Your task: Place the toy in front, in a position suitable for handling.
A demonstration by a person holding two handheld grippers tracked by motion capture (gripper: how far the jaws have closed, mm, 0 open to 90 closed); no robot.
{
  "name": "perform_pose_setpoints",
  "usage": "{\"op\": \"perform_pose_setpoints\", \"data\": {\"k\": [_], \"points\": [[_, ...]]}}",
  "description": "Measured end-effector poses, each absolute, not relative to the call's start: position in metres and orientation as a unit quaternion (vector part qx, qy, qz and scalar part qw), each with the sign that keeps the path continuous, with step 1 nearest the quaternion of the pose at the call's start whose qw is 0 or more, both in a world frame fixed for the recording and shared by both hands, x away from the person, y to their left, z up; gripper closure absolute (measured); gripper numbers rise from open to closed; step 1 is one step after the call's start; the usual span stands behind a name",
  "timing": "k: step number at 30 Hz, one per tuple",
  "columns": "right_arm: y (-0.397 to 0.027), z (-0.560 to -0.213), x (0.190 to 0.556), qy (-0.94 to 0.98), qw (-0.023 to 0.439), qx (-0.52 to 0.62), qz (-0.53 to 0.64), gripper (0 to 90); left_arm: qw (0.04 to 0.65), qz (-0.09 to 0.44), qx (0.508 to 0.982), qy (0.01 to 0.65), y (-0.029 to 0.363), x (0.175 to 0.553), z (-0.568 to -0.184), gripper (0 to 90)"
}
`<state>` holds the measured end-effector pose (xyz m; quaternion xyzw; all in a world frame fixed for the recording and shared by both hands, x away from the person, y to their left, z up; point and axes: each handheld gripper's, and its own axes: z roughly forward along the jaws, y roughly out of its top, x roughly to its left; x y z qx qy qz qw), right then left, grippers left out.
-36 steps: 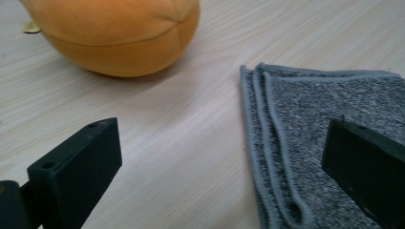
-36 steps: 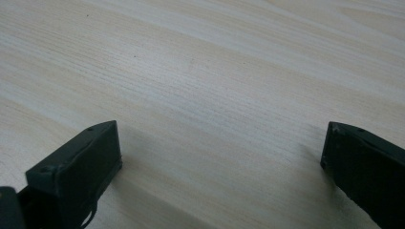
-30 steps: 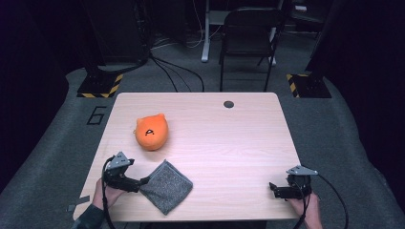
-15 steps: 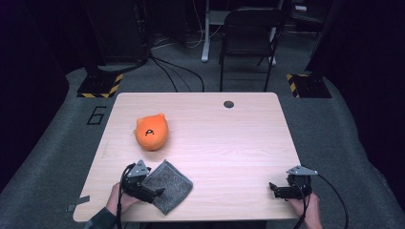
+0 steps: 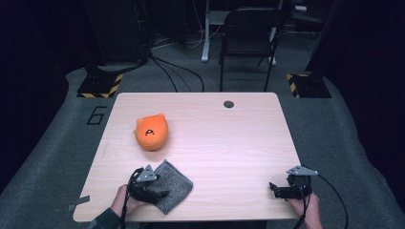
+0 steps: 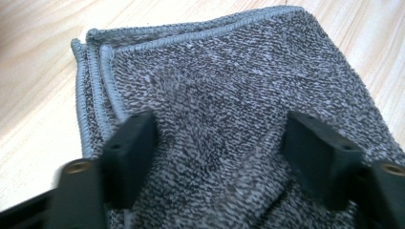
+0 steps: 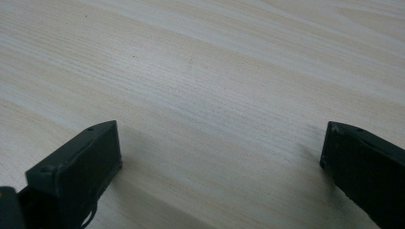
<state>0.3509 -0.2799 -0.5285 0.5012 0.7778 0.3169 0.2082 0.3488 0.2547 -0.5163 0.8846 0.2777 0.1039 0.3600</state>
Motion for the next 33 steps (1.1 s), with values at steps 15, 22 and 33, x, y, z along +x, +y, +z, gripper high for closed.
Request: {"op": "perform_pose_setpoints", "data": {"k": [15,22,33], "points": [[-0.280,-0.528,0.351,0.777,0.208,0.502,0.317,0.0,0.376,0.104,0.880,0.271,0.257,0.347,-0.517,73.2],[-0.280,-0.528,0.350,0.776,0.207,0.505,0.317,0.0,0.382,0.111,0.879,0.263,0.257,0.345,-0.515,76.6],[-0.279,-0.529,0.350,0.774,0.208,0.507,0.318,0.0,0.409,0.122,0.866,0.259,0.259,0.341,-0.498,77.3]]}}
